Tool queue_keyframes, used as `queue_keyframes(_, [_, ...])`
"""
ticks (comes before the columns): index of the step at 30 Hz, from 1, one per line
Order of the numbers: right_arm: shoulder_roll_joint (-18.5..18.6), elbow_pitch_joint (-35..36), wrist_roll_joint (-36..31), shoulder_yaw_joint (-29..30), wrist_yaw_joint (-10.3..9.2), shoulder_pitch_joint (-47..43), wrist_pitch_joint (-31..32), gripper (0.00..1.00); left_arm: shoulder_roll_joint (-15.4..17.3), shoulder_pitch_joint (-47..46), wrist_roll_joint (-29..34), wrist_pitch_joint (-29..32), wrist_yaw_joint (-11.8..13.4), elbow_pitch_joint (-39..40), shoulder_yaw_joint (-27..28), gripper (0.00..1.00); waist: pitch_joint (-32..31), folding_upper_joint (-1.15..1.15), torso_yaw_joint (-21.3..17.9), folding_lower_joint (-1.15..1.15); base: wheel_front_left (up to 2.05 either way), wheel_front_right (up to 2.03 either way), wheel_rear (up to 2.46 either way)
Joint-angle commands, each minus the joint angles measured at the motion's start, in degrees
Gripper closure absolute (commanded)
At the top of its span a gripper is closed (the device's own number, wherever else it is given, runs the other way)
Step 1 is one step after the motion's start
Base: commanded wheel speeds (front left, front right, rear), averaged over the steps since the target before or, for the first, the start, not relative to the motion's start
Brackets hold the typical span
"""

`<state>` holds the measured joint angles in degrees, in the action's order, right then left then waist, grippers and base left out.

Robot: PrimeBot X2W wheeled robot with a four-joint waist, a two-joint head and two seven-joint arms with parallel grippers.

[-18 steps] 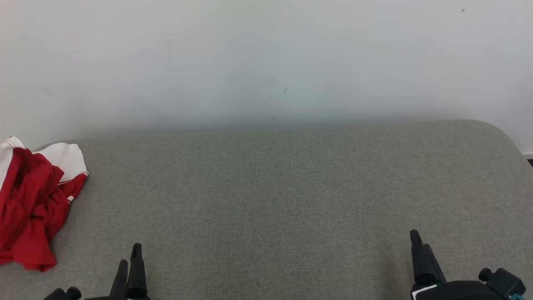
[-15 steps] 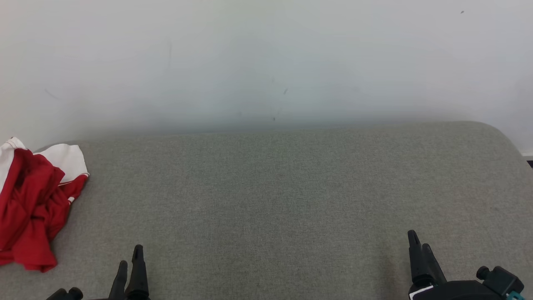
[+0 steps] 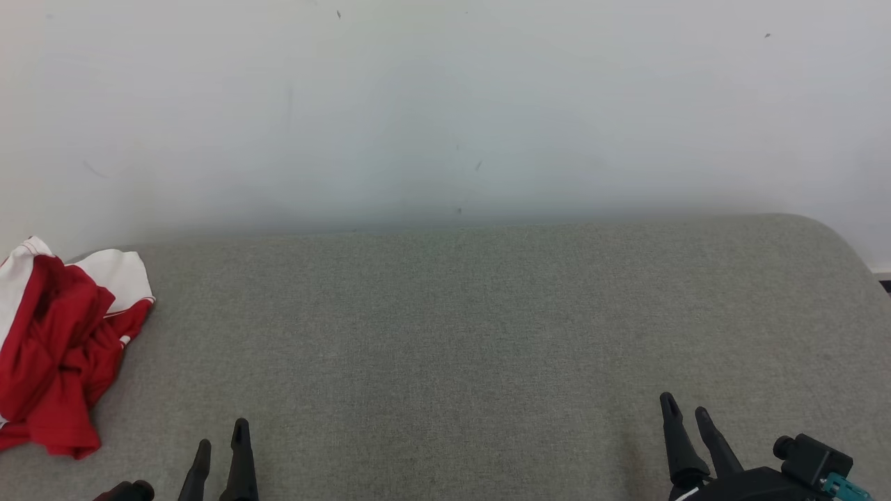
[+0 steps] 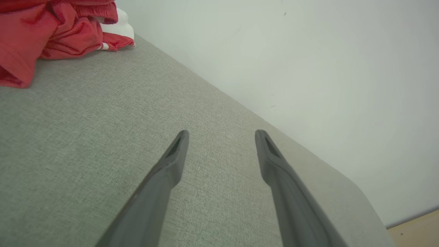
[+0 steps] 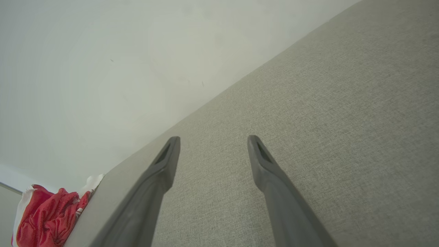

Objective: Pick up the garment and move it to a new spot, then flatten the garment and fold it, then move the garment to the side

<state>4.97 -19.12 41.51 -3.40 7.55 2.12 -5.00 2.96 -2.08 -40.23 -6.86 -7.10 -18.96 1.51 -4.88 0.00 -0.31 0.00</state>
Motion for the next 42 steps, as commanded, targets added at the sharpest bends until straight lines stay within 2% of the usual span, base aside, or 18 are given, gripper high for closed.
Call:
queue_keyframes(1, [-0.02, 0.70, -2.41, 0.19, -0.06, 0.00, 0.28, 0.00, 0.64, 0.02, 2.10, -0.64, -0.27, 0.37, -0.20, 0.00, -0.12, 0.00, 0.03, 0.00, 0.00, 0.00, 0.00])
queue_keyframes(16, [-0.62, 1.69, -14.05, 0.71, -0.07, -0.51, 1.40, 0.00, 2.66, -0.38, 12.87, -2.82, -0.38, -0.25, -1.85, 0.00, -0.59, 0.00, -0.26, 0.00, 0.00, 0.00, 0.00])
queue_keyframes(35, [-1.33, 0.42, -23.93, 0.89, -0.09, -0.77, 1.77, 0.00, 1.54, -0.46, 21.39, -5.37, 0.21, -2.43, -0.70, 0.00, -1.67, 0.00, -0.86, 0.00, 0.00, 0.00, 0.00])
queue_keyframes(42, [-1.59, -0.62, -27.40, 0.51, -0.10, -0.78, 1.92, 0.00, 1.13, -0.58, 24.01, -6.24, 0.17, -5.46, -1.69, 0.00, -2.36, 0.00, -1.02, 0.00, 0.00, 0.00, 0.00])
